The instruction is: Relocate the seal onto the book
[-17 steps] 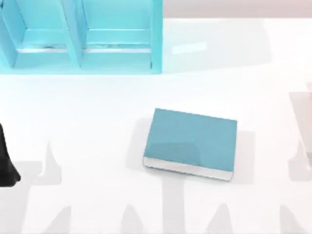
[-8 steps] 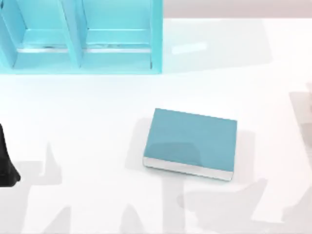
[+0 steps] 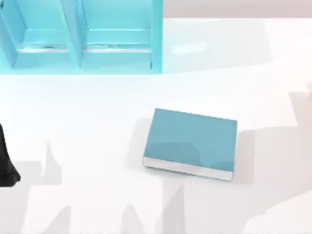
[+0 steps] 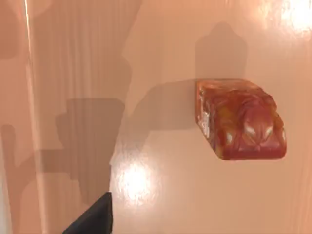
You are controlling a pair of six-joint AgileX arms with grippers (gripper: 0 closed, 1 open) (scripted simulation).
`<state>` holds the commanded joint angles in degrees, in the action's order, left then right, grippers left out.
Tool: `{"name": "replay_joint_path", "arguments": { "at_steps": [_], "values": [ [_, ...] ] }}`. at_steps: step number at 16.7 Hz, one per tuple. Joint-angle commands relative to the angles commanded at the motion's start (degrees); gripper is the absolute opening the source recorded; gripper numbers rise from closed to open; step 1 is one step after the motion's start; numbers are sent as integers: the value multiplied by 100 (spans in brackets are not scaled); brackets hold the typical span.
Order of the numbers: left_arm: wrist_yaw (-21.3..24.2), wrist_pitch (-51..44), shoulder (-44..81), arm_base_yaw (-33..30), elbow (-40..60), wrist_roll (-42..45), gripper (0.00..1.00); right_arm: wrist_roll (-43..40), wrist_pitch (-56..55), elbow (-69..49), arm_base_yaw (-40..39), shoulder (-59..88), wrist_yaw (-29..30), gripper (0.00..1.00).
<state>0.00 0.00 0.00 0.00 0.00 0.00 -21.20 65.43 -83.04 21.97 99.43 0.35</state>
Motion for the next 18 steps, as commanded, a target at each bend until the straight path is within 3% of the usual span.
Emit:
{"name": "replay_joint_path", "arguments": {
  "at_steps": [5,18],
  "values": [
    [0,0,0,0,0,0,100,-208,640,-859,220,995,-33,100],
    [0,0,0,0,0,0,100,-240,161,-591,258,1232,-34,100]
  ]
}}
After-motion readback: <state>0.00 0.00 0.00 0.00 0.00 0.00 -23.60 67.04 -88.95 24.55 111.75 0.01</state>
